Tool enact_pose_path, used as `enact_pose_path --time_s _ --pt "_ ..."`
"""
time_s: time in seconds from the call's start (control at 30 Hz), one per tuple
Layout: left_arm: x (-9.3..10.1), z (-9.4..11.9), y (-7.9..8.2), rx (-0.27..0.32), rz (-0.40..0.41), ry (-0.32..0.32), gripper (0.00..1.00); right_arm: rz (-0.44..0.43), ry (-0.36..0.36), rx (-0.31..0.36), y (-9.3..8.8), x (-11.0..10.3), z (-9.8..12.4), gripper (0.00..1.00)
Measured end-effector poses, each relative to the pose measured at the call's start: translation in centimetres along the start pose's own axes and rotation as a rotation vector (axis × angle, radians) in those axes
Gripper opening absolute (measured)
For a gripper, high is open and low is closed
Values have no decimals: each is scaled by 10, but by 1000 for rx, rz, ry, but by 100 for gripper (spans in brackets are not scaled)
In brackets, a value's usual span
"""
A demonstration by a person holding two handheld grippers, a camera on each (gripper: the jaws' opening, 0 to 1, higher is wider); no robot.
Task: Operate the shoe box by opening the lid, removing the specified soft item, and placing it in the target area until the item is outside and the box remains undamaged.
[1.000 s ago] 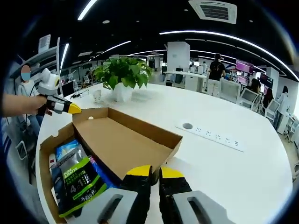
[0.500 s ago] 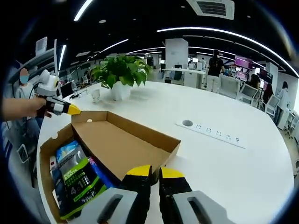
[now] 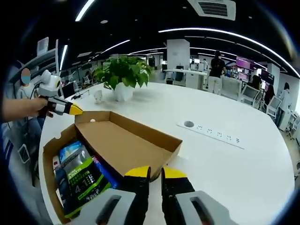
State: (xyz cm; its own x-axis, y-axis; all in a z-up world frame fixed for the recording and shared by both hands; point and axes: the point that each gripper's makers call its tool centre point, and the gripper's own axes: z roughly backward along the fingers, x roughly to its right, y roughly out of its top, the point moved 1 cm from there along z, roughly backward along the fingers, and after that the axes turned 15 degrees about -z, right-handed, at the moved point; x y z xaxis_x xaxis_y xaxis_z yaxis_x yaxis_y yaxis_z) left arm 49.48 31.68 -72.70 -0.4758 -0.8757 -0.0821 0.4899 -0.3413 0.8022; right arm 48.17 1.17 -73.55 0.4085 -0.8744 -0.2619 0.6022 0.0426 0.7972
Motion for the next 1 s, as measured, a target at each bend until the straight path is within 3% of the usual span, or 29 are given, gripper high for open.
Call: enact_pose_path --time_s 0.33,0.6,1.0 --pt "4 18 0 13 -3 6 13 14 19 11 -1 -8 18 10" --pt "18 29 -8 7 -11 -5 15 45 54 18 -9 -24 37 12" --pt "45 41 -21 5 6 -36 16 86 118 -20 -24 -49 47 14"
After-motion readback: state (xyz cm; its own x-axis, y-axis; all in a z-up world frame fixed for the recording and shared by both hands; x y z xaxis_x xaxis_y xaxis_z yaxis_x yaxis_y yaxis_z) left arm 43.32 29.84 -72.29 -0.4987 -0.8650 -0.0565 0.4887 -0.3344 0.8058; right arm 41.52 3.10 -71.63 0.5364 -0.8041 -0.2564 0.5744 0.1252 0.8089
